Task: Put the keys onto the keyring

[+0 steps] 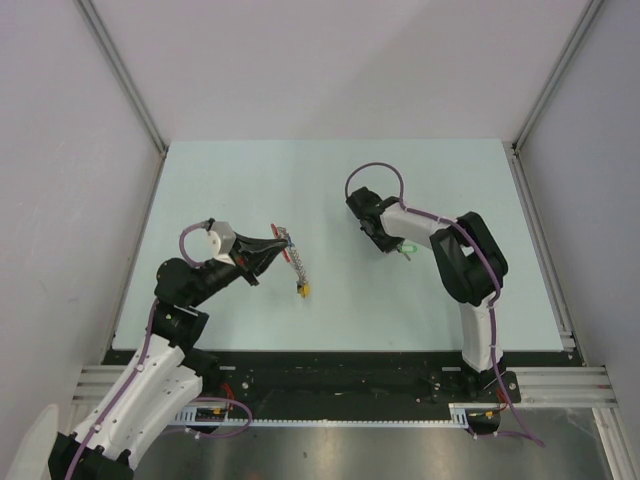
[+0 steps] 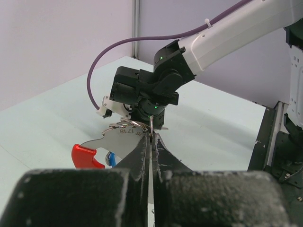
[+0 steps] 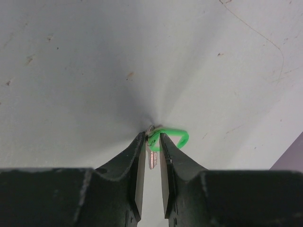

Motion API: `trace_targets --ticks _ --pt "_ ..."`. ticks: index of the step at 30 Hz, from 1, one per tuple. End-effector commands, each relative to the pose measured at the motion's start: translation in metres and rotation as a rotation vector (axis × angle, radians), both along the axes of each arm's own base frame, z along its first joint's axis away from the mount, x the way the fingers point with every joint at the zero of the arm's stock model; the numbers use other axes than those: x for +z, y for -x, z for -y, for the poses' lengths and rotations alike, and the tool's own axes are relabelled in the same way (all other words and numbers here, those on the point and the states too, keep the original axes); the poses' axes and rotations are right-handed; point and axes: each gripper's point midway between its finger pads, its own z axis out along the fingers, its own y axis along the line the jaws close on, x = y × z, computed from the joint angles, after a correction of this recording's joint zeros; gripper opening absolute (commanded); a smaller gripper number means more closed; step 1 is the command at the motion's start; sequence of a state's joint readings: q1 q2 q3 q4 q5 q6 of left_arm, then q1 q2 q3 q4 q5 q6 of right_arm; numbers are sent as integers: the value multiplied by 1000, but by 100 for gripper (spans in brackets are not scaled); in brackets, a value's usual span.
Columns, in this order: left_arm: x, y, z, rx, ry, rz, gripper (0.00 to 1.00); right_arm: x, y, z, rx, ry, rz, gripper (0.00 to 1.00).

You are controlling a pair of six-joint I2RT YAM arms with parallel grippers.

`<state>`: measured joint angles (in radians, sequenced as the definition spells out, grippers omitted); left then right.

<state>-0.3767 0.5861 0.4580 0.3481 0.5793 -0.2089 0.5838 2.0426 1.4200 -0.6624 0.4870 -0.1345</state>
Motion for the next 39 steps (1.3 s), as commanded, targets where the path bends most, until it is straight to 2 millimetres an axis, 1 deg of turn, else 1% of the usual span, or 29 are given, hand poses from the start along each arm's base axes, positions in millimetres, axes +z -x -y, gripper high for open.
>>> trace_targets --ticks 1,8,13,15,16,17,18,19,22,23,25,26,28,29,32,33,35,36,37,38,39 --pt "33 4 -4 8 29 108 1 8 -10 -3 12 29 27 22" --pt "33 5 -4 6 28 110 1 6 -12 -5 18 45 29 16" --pt "33 5 -4 4 28 109 0 5 -13 -3 16 58 32 12" --pt "33 5 -4 4 27 110 0 6 -13 -3 17 62 36 8" --pt "32 5 -4 4 26 109 0 9 -14 -4 18 61 42 3" --pt "33 5 -4 4 27 110 0 12 -14 -5 21 57 52 0" --pt "33 5 -4 4 26 110 0 15 -15 -7 23 51 59 0" --pt "32 5 -4 3 24 110 1 24 -16 -9 27 36 77 0" --pt "34 7 -4 -3 27 119 1 38 -16 -15 40 -7 97 0" --pt "34 7 -4 -4 26 120 0 49 -16 -17 39 -30 116 0" --pt "35 8 -3 -8 24 128 0 60 -16 -21 46 -65 137 0" --pt "35 9 -3 -9 23 129 0 74 -16 -23 48 -92 163 0" --pt "35 9 -3 -12 19 138 0 86 -14 -29 60 -138 187 0" --pt "35 10 -2 -18 19 140 0 104 -14 -33 68 -178 227 0" --pt "36 10 -1 -28 11 145 0 129 -11 -47 109 -295 283 0" --pt "36 10 0 -30 8 146 0 150 -7 -54 136 -367 318 0" --pt "38 9 1 -38 2 145 0 167 -5 -62 167 -453 370 0" --pt "39 9 1 -40 0 145 0 190 3 -68 205 -530 408 0" --pt "40 10 3 -51 -3 148 0 204 2 -74 227 -584 455 0" --pt "45 10 3 -52 -3 154 1 205 8 -75 244 -617 463 0" --pt "45 9 4 -60 -8 151 0 226 17 -80 287 -696 493 0"
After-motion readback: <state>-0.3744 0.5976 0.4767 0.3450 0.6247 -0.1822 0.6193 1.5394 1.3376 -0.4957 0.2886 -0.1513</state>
